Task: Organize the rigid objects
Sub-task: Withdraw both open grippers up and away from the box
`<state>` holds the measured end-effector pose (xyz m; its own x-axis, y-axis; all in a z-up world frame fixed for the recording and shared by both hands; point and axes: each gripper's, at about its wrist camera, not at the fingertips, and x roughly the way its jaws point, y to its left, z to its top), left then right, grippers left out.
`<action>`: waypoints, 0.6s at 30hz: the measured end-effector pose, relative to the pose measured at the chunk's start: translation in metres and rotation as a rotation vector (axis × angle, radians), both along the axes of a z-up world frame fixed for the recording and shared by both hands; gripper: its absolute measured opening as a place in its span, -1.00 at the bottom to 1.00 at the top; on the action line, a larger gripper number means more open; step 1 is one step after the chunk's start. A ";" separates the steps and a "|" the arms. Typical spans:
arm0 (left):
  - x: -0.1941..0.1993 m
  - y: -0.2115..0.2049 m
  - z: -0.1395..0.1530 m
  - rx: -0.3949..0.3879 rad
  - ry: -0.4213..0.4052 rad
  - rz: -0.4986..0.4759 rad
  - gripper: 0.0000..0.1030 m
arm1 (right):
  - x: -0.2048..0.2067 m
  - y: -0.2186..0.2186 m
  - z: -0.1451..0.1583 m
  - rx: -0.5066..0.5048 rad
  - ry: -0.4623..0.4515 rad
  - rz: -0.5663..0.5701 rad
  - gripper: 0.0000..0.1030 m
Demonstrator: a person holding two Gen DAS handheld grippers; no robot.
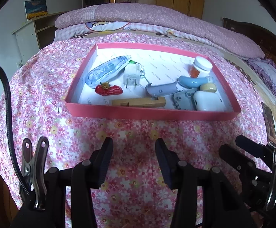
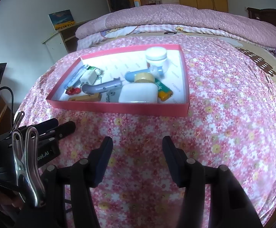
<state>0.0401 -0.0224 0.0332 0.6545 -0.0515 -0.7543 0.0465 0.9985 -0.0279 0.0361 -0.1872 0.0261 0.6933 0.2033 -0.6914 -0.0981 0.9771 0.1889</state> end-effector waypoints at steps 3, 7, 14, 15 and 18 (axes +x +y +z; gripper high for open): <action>0.000 0.000 0.000 0.002 0.001 -0.001 -0.06 | 0.000 0.000 -0.001 -0.001 0.003 0.000 0.07; 0.001 0.001 -0.002 0.000 0.004 0.002 -0.06 | 0.000 0.001 -0.002 0.000 0.007 0.002 0.07; 0.002 0.003 -0.005 -0.001 0.014 0.014 -0.06 | 0.001 0.001 -0.005 0.001 0.017 -0.005 0.07; 0.002 0.004 -0.005 -0.001 0.016 0.014 -0.06 | 0.001 0.001 -0.005 0.002 0.016 -0.007 0.07; 0.001 0.003 -0.007 0.008 0.019 0.017 -0.06 | 0.001 0.000 -0.005 0.006 0.017 -0.008 0.07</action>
<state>0.0411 -0.0197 0.0266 0.6412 -0.0344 -0.7666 0.0287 0.9994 -0.0208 0.0369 -0.1877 0.0207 0.6833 0.2021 -0.7016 -0.0871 0.9766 0.1966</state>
